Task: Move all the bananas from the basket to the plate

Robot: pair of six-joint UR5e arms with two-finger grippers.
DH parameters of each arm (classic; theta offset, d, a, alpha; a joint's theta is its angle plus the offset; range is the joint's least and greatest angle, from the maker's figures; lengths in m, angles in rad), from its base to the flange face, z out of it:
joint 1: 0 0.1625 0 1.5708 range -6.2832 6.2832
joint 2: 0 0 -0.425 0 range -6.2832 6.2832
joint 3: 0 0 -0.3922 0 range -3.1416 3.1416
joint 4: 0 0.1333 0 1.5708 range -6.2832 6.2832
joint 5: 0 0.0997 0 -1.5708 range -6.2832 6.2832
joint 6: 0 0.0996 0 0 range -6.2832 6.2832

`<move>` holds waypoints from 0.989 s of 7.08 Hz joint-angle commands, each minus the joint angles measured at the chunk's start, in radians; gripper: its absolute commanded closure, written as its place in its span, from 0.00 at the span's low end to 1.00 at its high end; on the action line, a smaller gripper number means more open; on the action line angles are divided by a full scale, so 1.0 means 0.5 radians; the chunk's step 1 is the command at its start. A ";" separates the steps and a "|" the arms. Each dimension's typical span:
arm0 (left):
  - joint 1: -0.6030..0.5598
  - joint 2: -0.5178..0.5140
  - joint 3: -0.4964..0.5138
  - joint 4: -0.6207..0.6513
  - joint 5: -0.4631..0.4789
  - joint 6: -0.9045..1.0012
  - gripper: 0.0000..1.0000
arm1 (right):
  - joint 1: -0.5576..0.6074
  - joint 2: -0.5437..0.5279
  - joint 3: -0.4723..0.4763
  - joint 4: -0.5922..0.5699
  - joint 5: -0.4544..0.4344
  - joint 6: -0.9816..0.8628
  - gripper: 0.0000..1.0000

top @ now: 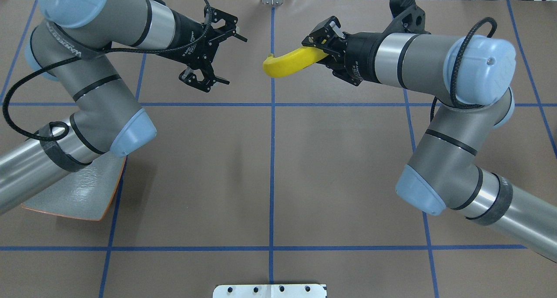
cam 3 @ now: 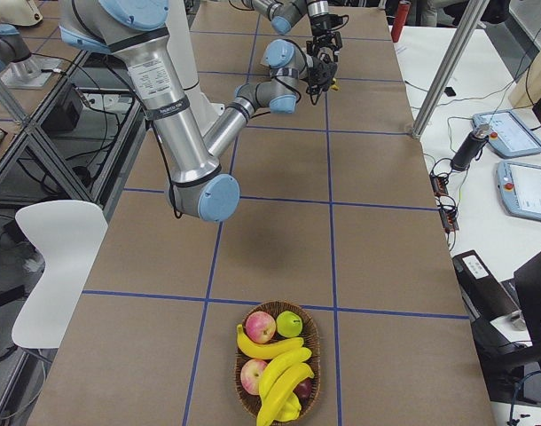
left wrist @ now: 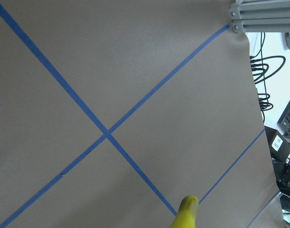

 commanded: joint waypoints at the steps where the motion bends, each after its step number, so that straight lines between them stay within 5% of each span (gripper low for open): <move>1: 0.096 -0.044 0.050 -0.020 0.113 -0.189 0.00 | -0.038 0.000 0.000 -0.002 -0.077 -0.058 1.00; 7: 0.176 -0.212 0.130 -0.002 0.173 -0.644 0.00 | -0.048 -0.012 -0.003 0.054 -0.154 -0.190 1.00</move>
